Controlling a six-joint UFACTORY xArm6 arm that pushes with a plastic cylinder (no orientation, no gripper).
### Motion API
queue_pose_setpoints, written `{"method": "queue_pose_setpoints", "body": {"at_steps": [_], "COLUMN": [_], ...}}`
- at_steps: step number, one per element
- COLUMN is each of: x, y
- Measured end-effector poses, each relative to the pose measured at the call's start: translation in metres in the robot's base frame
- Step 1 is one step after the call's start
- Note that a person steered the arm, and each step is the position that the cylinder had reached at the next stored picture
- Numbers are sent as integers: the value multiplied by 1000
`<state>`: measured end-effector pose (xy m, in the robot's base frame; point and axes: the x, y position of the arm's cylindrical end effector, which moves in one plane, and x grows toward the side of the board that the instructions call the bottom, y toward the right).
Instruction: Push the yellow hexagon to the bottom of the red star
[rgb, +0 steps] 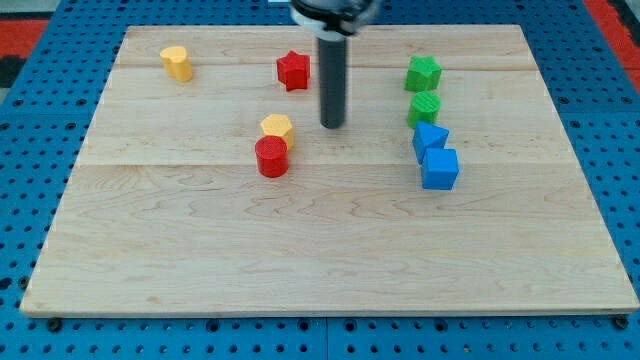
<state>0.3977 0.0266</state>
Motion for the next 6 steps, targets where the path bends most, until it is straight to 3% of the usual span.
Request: {"method": "queue_pose_setpoints", "body": {"at_steps": [1,2,4,6], "x": [33,66,11,17], "y": [-60,-72,-89,-89]}}
